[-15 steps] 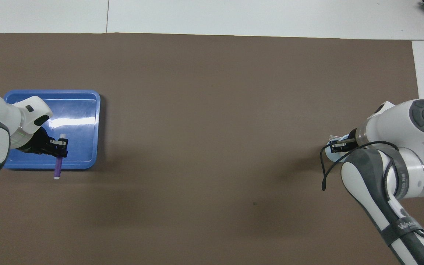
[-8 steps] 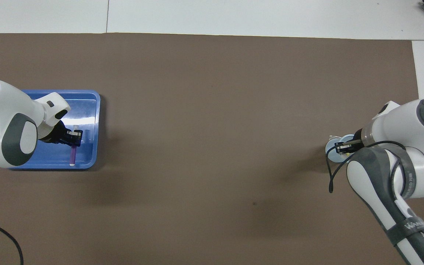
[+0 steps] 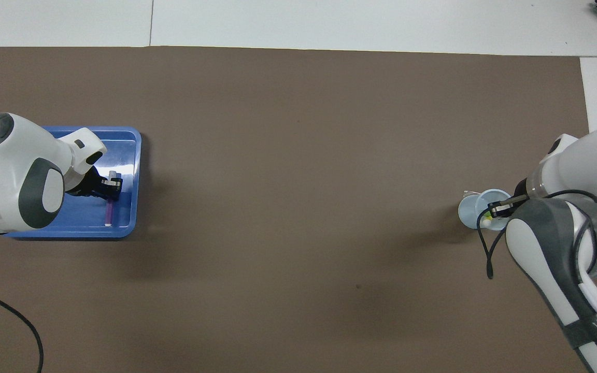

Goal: Right arm passes pens to left for tray arrangement
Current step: 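Pull the green pen from the cup with the right gripper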

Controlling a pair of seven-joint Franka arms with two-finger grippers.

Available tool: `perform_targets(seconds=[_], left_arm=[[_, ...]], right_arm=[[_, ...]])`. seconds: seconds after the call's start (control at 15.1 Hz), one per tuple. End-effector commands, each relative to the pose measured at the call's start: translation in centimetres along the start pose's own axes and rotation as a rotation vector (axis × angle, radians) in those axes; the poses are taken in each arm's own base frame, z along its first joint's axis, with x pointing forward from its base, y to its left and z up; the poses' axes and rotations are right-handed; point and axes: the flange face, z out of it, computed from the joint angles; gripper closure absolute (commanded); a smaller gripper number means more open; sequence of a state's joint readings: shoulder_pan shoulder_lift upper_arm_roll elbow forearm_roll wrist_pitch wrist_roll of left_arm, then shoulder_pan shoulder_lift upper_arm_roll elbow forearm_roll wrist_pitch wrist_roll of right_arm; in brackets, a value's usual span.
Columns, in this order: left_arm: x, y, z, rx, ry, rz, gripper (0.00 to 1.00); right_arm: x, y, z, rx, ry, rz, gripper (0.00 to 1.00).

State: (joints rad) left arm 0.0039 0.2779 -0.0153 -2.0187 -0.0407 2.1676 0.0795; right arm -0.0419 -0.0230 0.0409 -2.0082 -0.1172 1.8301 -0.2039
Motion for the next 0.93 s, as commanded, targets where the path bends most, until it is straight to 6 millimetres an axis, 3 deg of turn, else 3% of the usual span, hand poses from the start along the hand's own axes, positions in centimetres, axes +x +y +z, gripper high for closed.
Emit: perform_targets(seconds=[0.0, 0.07, 0.26, 0.4, 0.6, 0.86], left_arm=[[0.6, 0.0, -0.3, 0.02, 0.028, 0.021, 1.0], [0.6, 0.0, -0.3, 0.02, 0.029, 0.021, 0.98], [0.7, -0.2, -0.4, 0.02, 0.028, 0.021, 0.2], [0.7, -0.1, -0.5, 0.009, 0.026, 0.009, 0.17], [0.8, 0.0, -1.5, -0.021, 0.017, -0.011, 0.17], [1.3, 0.5, -5.9, -0.08, -0.055, -0.03, 0.17]], right_arm=[[-0.4, 0.1, -6.4, -0.027, -0.006, -0.11, 1.0], [-0.5, -0.8, -8.5, -0.032, -0.006, -0.14, 1.0], [-1.2, -3.0, -13.6, -0.01, 0.009, -0.178, 1.0], [-1.6, -4.5, -15.7, 0.091, 0.066, -0.186, 1.0], [-1.0, -7.3, -16.2, 0.247, 0.115, -0.168, 1.0], [-0.2, -11.0, -17.4, 0.418, 0.162, -0.034, 1.0]])
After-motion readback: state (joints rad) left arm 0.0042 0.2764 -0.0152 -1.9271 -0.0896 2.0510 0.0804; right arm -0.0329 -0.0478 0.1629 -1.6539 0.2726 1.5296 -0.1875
